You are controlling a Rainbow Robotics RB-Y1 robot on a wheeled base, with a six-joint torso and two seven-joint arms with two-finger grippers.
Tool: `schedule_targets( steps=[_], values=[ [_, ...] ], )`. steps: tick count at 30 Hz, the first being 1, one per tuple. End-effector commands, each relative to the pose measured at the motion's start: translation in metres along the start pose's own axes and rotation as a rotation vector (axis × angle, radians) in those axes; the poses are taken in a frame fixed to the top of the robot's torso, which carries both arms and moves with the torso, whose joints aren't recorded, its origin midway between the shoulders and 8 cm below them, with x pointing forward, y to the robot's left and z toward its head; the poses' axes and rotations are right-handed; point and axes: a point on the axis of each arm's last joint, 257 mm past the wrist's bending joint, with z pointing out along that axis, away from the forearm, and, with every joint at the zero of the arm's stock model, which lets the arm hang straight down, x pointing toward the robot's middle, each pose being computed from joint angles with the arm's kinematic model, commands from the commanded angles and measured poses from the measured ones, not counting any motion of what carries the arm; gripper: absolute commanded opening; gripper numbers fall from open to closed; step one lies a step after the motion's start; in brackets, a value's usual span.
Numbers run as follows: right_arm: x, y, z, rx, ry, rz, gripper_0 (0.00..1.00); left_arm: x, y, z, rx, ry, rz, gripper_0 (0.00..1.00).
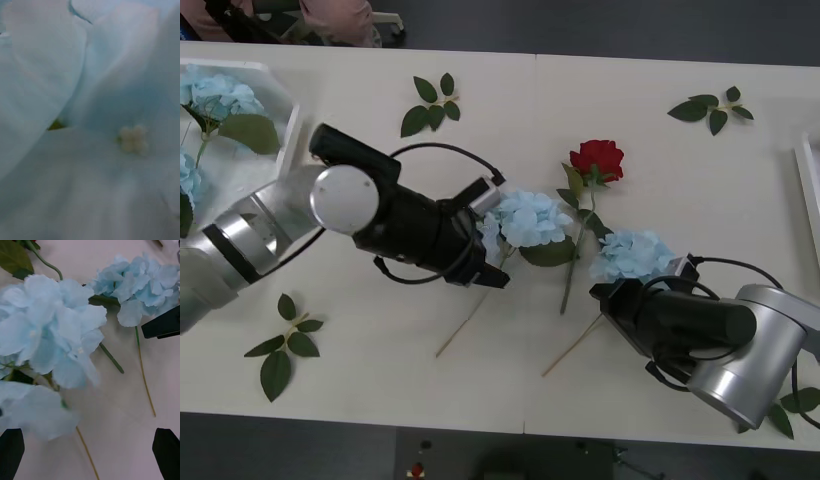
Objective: Put the red flowers into the right box and the blue flowers into the left box
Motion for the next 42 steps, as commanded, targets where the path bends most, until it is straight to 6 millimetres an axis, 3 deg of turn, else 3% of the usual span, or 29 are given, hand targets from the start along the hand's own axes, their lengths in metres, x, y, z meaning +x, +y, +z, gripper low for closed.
schedule_targets(
  steps=[1,9,12,13,15,16,17,23,28,30,34,37,39,40,42],
  values=[
    [-0.008,0.01,0.009,-0.023,-0.018,-0.109,0.88,0.0,0.019,0.023,-0.087,0.052,-0.04,1.0],
    [-0.008,-0.001,0.029,-0.006,-0.03,-0.128,0.83,-0.008,0.033,0.053,-0.129,0.131,-0.008,1.0],
    [-0.012,-0.003,0.034,0.002,-0.037,-0.128,0.66,-0.015,0.034,0.06,-0.138,0.144,0.008,1.0],
    [-0.01,-0.003,0.036,0.003,-0.035,-0.128,0.54,-0.016,0.033,0.063,-0.141,0.149,0.017,0.94],
    [-0.011,-0.003,0.038,0.006,-0.037,-0.129,0.41,-0.018,0.037,0.064,-0.158,0.146,0.033,0.5],
    [-0.013,-0.003,0.039,0.008,-0.04,-0.127,0.35,-0.018,0.04,0.065,-0.171,0.146,0.048,0.12],
    [-0.013,-0.005,0.04,0.012,-0.042,-0.132,0.3,-0.017,0.043,0.066,-0.182,0.146,0.063,0.01],
    [-0.016,-0.008,0.042,0.02,-0.047,-0.144,0.07,-0.016,0.052,0.064,-0.215,0.148,0.086,0.0],
    [-0.021,-0.007,0.042,0.019,-0.062,-0.16,0.01,-0.025,0.059,0.054,-0.223,0.133,0.075,0.0],
    [-0.028,-0.003,0.04,0.006,-0.072,-0.167,0.0,-0.04,0.064,0.035,-0.227,0.12,0.089,0.0],
    [-0.056,0.023,0.023,-0.08,-0.099,-0.172,0.0,-0.069,0.069,-0.037,-0.212,0.127,0.089,0.0],
    [-0.087,0.049,-0.012,-0.138,-0.103,-0.197,0.0,-0.075,0.083,-0.142,-0.256,0.202,0.089,0.0],
    [-0.099,0.056,-0.027,-0.153,-0.089,-0.221,0.0,-0.071,0.089,-0.188,-0.294,0.258,0.099,0.0],
    [-0.107,0.063,-0.039,-0.17,-0.072,-0.246,0.0,-0.064,0.096,-0.229,-0.342,0.314,0.108,0.0],
    [-0.118,0.071,-0.052,-0.193,-0.054,-0.31,0.0,-0.053,0.11,-0.281,-0.43,0.396,0.131,0.0]
  ],
)
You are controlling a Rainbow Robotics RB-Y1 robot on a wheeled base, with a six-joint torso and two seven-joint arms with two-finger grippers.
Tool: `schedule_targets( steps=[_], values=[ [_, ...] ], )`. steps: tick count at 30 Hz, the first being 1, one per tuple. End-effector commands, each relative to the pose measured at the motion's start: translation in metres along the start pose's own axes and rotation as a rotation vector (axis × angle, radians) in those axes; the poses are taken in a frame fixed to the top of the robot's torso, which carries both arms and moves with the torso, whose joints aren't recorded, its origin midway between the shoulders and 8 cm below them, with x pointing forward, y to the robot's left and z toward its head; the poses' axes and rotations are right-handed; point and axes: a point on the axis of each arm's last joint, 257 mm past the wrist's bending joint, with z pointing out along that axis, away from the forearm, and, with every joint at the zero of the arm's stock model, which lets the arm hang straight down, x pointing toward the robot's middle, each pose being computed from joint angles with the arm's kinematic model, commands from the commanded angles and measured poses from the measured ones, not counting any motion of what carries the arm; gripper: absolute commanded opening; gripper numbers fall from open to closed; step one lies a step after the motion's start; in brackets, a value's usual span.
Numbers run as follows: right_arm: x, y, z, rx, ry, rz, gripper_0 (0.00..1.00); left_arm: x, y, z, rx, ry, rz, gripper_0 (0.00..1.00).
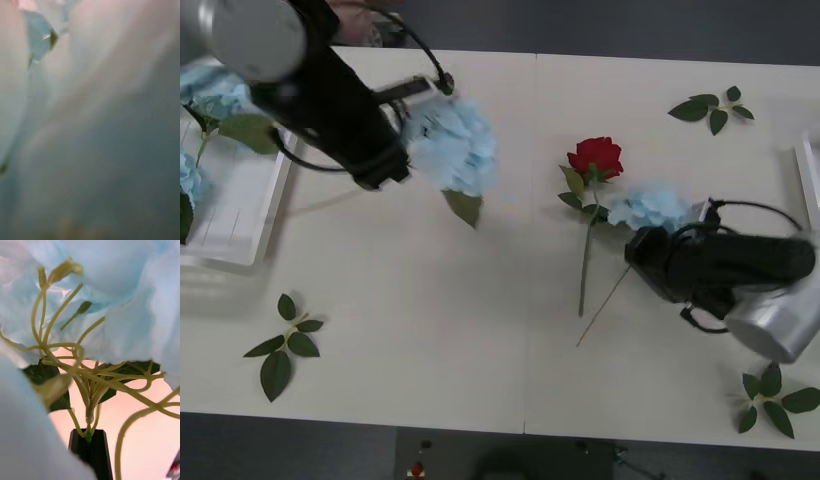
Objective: Put the red flowers into the right box and the blue flowers into the left box
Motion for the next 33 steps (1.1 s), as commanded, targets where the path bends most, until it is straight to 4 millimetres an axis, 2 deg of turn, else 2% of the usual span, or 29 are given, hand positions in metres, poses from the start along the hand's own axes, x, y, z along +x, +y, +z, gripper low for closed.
schedule_targets(
  steps=[1,2,4,5,6,7,8,9,10,13,15,16,17,19,20,21,22,23,24,26,30,32,33],
  values=[
    [-0.05,0.032,-0.04,-0.077,-0.002,-0.243,0.0,0.041,0.073,-0.122,-0.25,0.121,0.027,0.0],
    [-0.056,0.037,-0.048,-0.093,0.014,-0.292,0.0,0.066,0.093,-0.143,-0.318,0.181,0.038,0.0],
    [-0.065,0.043,-0.058,-0.107,0.03,-0.42,0.0,0.104,0.12,-0.162,-0.412,0.294,0.077,0.0],
    [-0.065,0.052,-0.063,-0.135,0.036,-0.504,0.0,0.127,0.137,-0.169,-0.466,0.363,0.098,0.0],
    [-0.066,0.057,-0.065,-0.151,0.035,-0.548,0.0,0.138,0.146,-0.171,-0.497,0.396,0.111,0.0],
    [-0.063,0.069,-0.069,-0.195,0.041,-0.616,0.0,0.164,0.168,-0.173,-0.574,0.489,0.156,0.0],
    [-0.061,0.079,-0.072,-0.229,0.041,-0.655,0.0,0.179,0.18,-0.174,-0.62,0.542,0.18,0.0],
    [-0.057,0.091,-0.075,-0.279,0.037,-0.7,0.0,0.196,0.194,-0.171,-0.665,0.594,0.208,0.0],
    [-0.055,0.099,-0.077,-0.31,0.035,-0.72,0.0,0.205,0.2,-0.169,-0.679,0.616,0.218,0.0],
    [-0.037,0.146,-0.085,-0.476,0.026,-0.845,0.0,0.243,0.226,-0.142,-0.693,0.619,0.218,0.0],
    [-0.028,0.176,-0.089,-0.561,-0.003,-0.919,0.0,0.259,0.239,-0.122,-0.695,0.603,0.205,0.0],
    [-0.024,0.184,-0.09,-0.587,-0.008,-0.928,0.0,0.263,0.243,-0.116,-0.697,0.602,0.207,0.0],
    [-0.018,0.199,-0.091,-0.628,-0.022,-0.938,0.0,0.272,0.25,-0.107,-0.706,0.602,0.208,0.05],
    [-0.011,0.224,-0.096,-0.696,-0.046,-0.939,0.0,0.279,0.259,-0.098,-0.721,0.589,0.219,0.2],
    [-0.008,0.242,-0.1,-0.74,-0.07,-0.919,0.0,0.281,0.261,-0.093,-0.725,0.567,0.22,0.44],
    [-0.007,0.252,-0.102,-0.767,-0.084,-0.906,0.0,0.281,0.261,-0.091,-0.724,0.546,0.212,0.62],
    [-0.005,0.259,-0.103,-0.783,-0.088,-0.897,0.0,0.281,0.261,-0.092,-0.725,0.533,0.205,0.73],
    [-0.002,0.275,-0.105,-0.823,-0.103,-0.871,0.0,0.278,0.259,-0.091,-0.719,0.502,0.2,0.94],
    [-0.001,0.282,-0.105,-0.841,-0.11,-0.861,0.0,0.276,0.257,-0.09,-0.713,0.492,0.203,1.0],
    [0.001,0.303,-0.107,-0.89,-0.132,-0.823,0.0,0.27,0.249,-0.091,-0.698,0.469,0.22,1.0],
    [0.005,0.328,-0.105,-0.95,-0.157,-0.764,0.0,0.253,0.227,-0.089,-0.652,0.398,0.225,1.0],
    [0.008,0.339,-0.105,-0.974,-0.162,-0.74,0.0,0.236,0.207,-0.084,-0.599,0.324,0.209,1.0],
    [0.01,0.346,-0.105,-0.992,-0.166,-0.723,0.0,0.222,0.187,-0.077,-0.542,0.257,0.186,1.0]
  ],
)
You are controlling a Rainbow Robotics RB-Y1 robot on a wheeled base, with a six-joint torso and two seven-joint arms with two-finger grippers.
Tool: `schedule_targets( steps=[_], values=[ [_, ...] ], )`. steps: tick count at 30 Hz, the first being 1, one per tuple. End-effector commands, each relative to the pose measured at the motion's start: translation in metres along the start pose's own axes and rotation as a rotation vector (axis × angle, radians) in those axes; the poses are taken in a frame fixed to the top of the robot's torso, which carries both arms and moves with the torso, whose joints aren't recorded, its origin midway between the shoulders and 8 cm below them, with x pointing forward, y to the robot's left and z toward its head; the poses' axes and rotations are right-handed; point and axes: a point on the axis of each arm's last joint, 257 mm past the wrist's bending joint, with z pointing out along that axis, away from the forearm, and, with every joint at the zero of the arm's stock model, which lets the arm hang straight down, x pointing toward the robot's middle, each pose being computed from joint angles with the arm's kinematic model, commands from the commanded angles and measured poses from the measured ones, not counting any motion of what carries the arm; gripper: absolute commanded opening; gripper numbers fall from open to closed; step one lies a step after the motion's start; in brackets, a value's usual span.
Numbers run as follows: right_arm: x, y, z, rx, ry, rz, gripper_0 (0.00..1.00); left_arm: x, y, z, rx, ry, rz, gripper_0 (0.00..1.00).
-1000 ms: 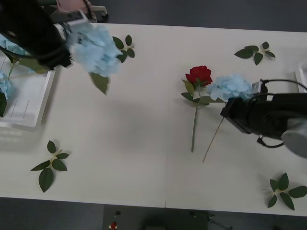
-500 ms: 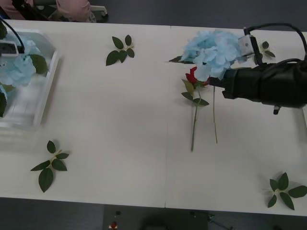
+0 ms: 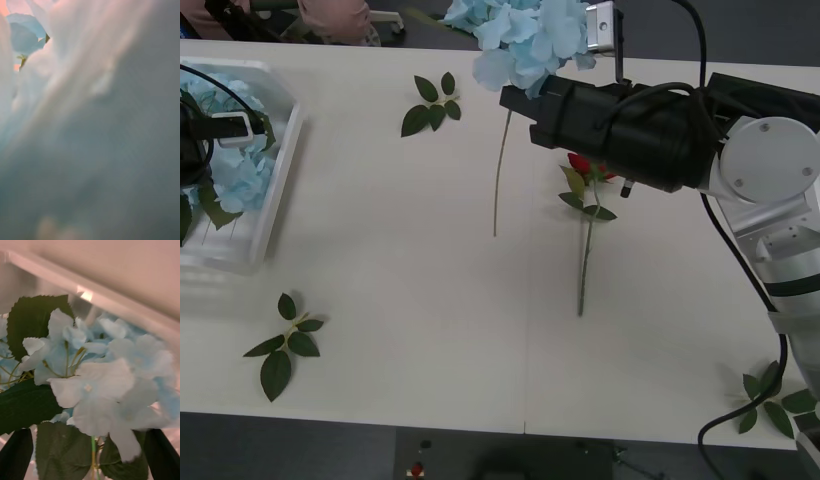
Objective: Put the red flowers into the right box and the blue flowers into the left box
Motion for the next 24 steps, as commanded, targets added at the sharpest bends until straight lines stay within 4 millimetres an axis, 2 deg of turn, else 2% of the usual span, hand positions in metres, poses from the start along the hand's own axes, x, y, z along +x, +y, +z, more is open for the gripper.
schedule_targets(
  steps=[1,4,5,10,13,16,17,18,21,24],
  values=[
    [-0.023,0.019,0.017,-0.045,-0.071,-0.026,0.0,-0.042,-0.011,-0.05,0.109,-0.195,-0.109,1.0],
    [-0.024,0.026,0.027,-0.063,-0.093,-0.007,0.0,-0.1,-0.048,-0.087,0.286,-0.367,-0.212,1.0],
    [-0.024,0.029,0.03,-0.071,-0.1,-0.002,0.0,-0.127,-0.062,-0.105,0.358,-0.444,-0.25,1.0],
    [-0.022,0.037,0.037,-0.085,-0.109,-0.007,0.0,-0.214,-0.093,-0.178,0.514,-0.755,-0.317,1.0],
    [-0.022,0.039,0.039,-0.09,-0.111,-0.011,0.0,-0.246,-0.115,-0.2,0.577,-0.862,-0.371,1.0],
    [-0.02,0.041,0.041,-0.094,-0.109,-0.018,0.0,-0.286,-0.156,-0.223,0.74,-0.936,-0.486,1.0],
    [-0.019,0.04,0.041,-0.093,-0.108,-0.017,0.0,-0.294,-0.162,-0.227,0.768,-0.948,-0.506,1.0],
    [-0.018,0.041,0.042,-0.095,-0.109,-0.015,0.0,-0.312,-0.173,-0.233,0.818,-0.968,-0.537,1.0],
    [-0.017,0.04,0.045,-0.094,-0.108,-0.015,0.0,-0.354,-0.194,-0.25,0.904,-1.01,-0.569,1.0],
    [-0.016,0.038,0.048,-0.093,-0.107,-0.018,0.0,-0.384,-0.205,-0.266,0.961,-1.046,-0.607,1.0]
  ],
)
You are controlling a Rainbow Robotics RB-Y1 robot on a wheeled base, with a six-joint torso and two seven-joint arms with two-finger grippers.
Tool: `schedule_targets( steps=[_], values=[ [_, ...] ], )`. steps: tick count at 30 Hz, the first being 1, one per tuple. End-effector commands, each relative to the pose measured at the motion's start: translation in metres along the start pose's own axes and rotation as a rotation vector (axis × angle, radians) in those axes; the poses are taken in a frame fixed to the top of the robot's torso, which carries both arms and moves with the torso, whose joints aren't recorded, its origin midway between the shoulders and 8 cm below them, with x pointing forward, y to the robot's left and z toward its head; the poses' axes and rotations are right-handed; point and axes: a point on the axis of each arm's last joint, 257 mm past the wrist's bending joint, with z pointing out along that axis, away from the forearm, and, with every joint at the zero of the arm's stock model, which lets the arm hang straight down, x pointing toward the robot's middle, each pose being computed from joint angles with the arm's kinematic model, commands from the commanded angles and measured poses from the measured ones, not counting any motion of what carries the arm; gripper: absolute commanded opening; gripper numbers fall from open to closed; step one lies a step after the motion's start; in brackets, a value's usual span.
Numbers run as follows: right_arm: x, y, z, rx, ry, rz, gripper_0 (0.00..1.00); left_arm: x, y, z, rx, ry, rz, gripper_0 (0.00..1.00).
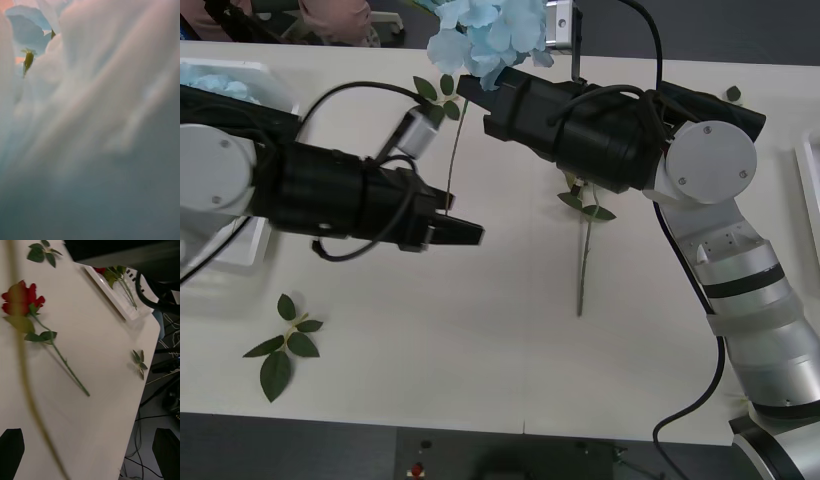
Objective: Put the red flowers into the right box and the blue flowers into the left box
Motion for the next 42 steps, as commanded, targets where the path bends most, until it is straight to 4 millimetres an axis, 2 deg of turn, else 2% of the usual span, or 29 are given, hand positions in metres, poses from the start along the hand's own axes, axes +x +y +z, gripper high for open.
schedule_targets(
  steps=[1,3,4,5,6,7,12,25,27,28,30,31,34,37,40,41,42],
  values=[
    [-0.015,0.017,0.012,-0.036,-0.03,-0.067,0.0,-0.045,-0.037,0.024,0.069,-0.098,-0.005,1.0],
    [-0.014,0.016,0.014,-0.035,-0.027,-0.072,0.0,-0.051,-0.045,0.031,0.088,-0.114,-0.04,1.0],
    [-0.013,0.015,0.014,-0.034,-0.025,-0.074,0.0,-0.055,-0.046,0.034,0.089,-0.131,-0.045,0.94],
    [-0.013,0.014,0.014,-0.032,-0.025,-0.073,0.0,-0.057,-0.047,0.035,0.088,-0.138,-0.045,0.46],
    [-0.012,0.014,0.015,-0.033,-0.024,-0.074,0.0,-0.058,-0.046,0.037,0.083,-0.141,-0.045,0.03],
    [-0.013,0.013,0.015,-0.031,-0.025,-0.077,0.0,-0.058,-0.042,0.037,0.069,-0.14,-0.04,0.0],
    [-0.013,0.016,0.015,-0.04,-0.028,-0.068,0.0,-0.061,-0.03,0.035,0.03,-0.176,-0.035,0.0],
    [-0.013,0.015,0.015,-0.039,-0.032,-0.067,0.0,-0.073,-0.023,0.028,0.006,-0.222,-0.02,0.0],
    [-0.012,0.015,0.016,-0.034,-0.038,-0.068,0.27,-0.074,-0.019,0.024,-0.002,-0.224,-0.013,0.0],
    [-0.012,0.014,0.017,-0.031,-0.043,-0.073,0.51,-0.074,-0.018,0.022,-0.008,-0.225,-0.008,0.0],
    [-0.011,0.013,0.018,-0.022,-0.046,-0.084,0.75,-0.074,-0.014,0.017,-0.023,-0.22,0.007,0.0],
    [-0.012,0.012,0.017,-0.019,-0.049,-0.089,0.81,-0.074,-0.011,0.014,-0.035,-0.216,0.015,0.0],
    [-0.015,0.009,0.017,-0.009,-0.053,-0.117,0.93,-0.071,0.008,-0.005,-0.104,-0.179,0.071,0.0],
    [-0.015,0.007,0.014,-0.007,-0.047,-0.121,0.95,-0.064,0.038,-0.044,-0.218,-0.101,0.158,0.0],
    [-0.003,0.002,0.006,-0.013,0.014,-0.062,0.95,-0.051,0.068,-0.105,-0.358,0.018,0.249,0.0],
    [0.002,-0.003,0.003,-0.005,0.035,-0.042,0.96,-0.048,0.073,-0.117,-0.383,0.046,0.26,0.0],
    [0.008,-0.009,-0.004,0.008,0.073,-0.008,0.96,-0.041,0.082,-0.145,-0.435,0.11,0.281,0.0]
  ],
)
